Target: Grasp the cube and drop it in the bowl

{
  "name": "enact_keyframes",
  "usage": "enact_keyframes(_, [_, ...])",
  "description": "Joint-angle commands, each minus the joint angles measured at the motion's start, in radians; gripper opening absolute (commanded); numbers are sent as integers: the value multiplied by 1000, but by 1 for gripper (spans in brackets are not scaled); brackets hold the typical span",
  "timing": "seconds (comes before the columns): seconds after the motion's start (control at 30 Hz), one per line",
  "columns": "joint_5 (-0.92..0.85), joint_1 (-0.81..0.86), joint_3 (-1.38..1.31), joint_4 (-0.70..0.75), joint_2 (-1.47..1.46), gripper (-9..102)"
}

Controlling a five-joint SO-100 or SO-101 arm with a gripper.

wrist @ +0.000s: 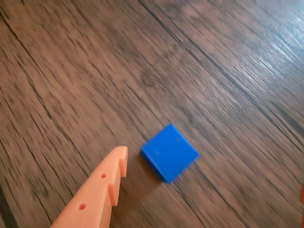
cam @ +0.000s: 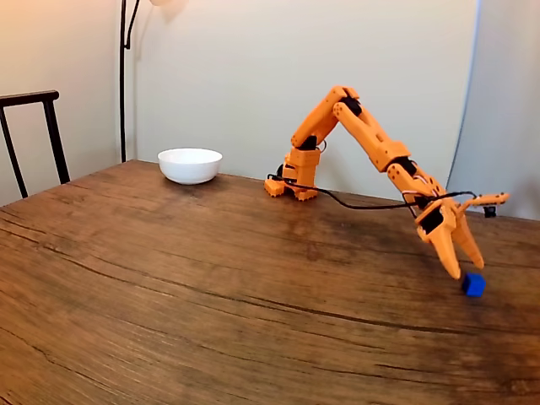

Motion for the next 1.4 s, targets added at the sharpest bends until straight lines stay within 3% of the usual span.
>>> enact_keyframes(0.0, [-6,-11,-71,-63,-15,49])
enact_keyframes(0.7, [-117,-8,-107,-149,-170,48])
enact_keyframes(0.9, [-117,0,-101,-149,-172,33])
enact_keyframes(1.37, [-109,17,-100,-149,-172,20])
